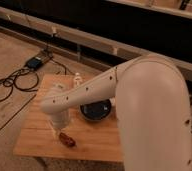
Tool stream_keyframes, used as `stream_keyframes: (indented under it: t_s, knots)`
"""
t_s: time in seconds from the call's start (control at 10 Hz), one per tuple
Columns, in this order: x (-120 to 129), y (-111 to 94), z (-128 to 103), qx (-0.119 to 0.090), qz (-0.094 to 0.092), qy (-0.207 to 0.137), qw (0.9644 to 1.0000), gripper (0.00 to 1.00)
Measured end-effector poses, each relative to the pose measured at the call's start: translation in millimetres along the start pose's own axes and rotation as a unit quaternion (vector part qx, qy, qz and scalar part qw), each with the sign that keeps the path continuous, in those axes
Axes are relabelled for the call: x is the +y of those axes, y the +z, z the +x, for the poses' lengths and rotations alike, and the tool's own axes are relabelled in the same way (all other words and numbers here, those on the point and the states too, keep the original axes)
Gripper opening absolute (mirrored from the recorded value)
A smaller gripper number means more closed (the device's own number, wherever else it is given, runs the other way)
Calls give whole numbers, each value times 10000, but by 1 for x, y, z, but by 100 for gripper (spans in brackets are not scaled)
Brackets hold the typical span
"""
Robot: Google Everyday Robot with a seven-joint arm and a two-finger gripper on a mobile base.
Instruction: Place the pepper in the ceramic cup
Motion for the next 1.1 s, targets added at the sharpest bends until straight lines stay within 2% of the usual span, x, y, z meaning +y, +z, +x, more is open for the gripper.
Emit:
stream_keyframes:
  t_s: [0.5, 1.1]
  knots:
    - [12, 32, -5, 249, -61, -277, 9993, 65]
    - [7, 55, -18, 367, 14, -331, 9988, 65]
